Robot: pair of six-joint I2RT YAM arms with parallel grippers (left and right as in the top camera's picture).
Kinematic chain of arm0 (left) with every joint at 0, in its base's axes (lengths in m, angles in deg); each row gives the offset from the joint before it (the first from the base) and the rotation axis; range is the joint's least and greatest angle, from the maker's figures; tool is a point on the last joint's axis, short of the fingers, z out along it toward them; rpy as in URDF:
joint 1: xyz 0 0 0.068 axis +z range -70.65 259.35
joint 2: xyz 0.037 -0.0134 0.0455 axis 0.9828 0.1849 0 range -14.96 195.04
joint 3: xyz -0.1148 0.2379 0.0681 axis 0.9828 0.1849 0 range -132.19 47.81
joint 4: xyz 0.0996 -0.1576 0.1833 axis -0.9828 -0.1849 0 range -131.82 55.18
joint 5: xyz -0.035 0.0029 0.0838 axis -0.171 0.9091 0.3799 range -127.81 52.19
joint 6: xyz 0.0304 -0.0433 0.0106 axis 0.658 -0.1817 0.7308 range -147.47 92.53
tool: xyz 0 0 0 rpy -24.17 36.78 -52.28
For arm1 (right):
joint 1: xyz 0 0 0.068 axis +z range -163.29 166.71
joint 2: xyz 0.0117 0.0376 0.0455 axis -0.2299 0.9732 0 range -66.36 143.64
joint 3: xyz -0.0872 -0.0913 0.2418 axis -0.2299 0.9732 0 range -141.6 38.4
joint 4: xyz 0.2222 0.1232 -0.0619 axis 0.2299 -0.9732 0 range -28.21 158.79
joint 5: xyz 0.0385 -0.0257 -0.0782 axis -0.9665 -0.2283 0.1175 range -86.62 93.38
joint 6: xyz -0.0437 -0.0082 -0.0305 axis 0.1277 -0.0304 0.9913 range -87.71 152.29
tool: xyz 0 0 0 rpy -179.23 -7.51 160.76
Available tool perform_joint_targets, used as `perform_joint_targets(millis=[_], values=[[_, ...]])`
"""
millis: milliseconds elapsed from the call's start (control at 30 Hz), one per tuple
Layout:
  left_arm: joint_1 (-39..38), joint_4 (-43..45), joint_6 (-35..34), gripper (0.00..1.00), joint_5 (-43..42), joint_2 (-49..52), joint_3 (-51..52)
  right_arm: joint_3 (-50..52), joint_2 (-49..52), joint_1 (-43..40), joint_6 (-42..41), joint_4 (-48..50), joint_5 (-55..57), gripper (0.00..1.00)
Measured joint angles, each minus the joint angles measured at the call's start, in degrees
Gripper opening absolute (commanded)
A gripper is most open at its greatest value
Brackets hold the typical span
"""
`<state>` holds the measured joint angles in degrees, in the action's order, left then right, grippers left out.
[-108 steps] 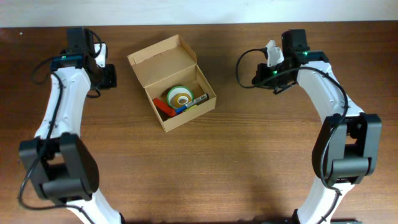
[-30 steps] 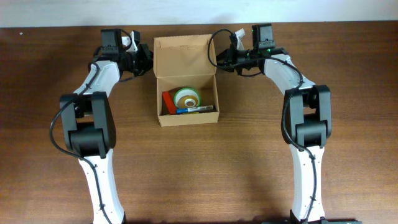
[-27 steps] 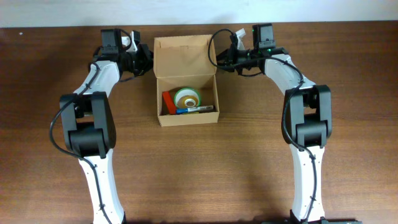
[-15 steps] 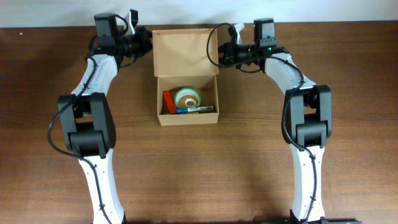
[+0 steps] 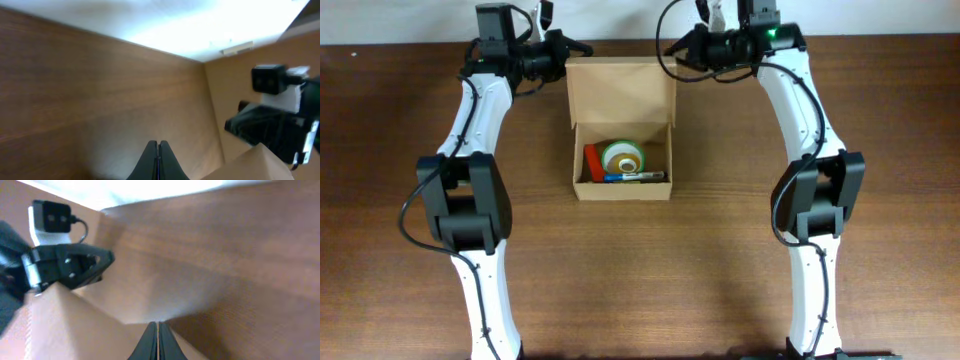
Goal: Pack container
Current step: 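Push the lid forward and down with both grippers to close the box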
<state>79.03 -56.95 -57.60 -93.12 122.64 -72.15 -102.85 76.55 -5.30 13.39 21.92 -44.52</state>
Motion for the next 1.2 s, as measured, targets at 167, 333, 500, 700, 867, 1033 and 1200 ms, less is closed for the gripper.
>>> perform_joint_targets(millis=[167, 333, 500, 700, 867, 1033, 1200], values=[[-2.5, -14.4, 7.1, 0.01, 2.4, 0.0, -7.1, -0.7, 0.0, 0.4, 4.8, -4.4, 7.0, 0.03], [-3.8, -25.4, 14.2, 0.02, 5.9, 0.0, -15.5, -0.7, -0.1, 0.5, 7.2, -7.4, 13.0, 0.04], [-3.7, -34.6, 19.2, 0.02, 8.9, 0.0, -19.6, -0.7, -2.0, 1.1, 9.4, -11.3, 19.2, 0.04], [-4.0, -46.8, 25.6, 0.02, 12.3, 0.0, -20.6, -0.7, -7.7, 2.7, 10.8, -14.4, 26.1, 0.04], [-5.9, -52.7, 29.3, 0.02, 18.5, -0.1, -20.6, -0.7, -9.5, 2.9, 12.2, -19.6, 29.7, 0.04], [-8.6, -57.2, 32.3, 0.02, 31.1, -4.0, -20.6, -0.7, -9.6, 4.2, 13.6, -23.8, 33.5, 0.04], [-9.1, -63.0, 34.3, 0.02, 38.5, -11.8, -20.7, -0.7, -11.8, 6.0, 14.7, -26.8, 38.4, 0.04]])
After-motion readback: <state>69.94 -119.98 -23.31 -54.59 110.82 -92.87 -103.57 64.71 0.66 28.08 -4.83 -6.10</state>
